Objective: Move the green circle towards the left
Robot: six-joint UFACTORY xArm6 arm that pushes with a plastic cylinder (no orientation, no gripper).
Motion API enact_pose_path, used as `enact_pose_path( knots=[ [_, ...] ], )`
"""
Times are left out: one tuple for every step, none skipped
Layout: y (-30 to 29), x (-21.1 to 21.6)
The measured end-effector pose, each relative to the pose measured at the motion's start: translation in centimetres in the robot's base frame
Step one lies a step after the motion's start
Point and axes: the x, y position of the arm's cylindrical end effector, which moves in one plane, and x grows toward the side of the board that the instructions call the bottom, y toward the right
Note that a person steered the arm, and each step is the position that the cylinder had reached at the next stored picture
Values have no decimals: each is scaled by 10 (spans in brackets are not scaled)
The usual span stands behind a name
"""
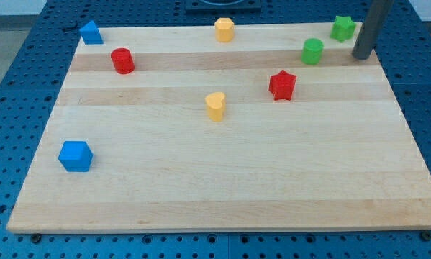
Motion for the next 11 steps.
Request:
enact_pose_path(
  knots=[
    [0, 0],
    [-10, -6],
    [-34, -18],
    [-62, -23],
    [-76, -16],
    [-76, 4],
    [-91, 9],
    [-117, 8],
    [-171, 8],
    [-245, 1],
    [-279, 0]
  ],
)
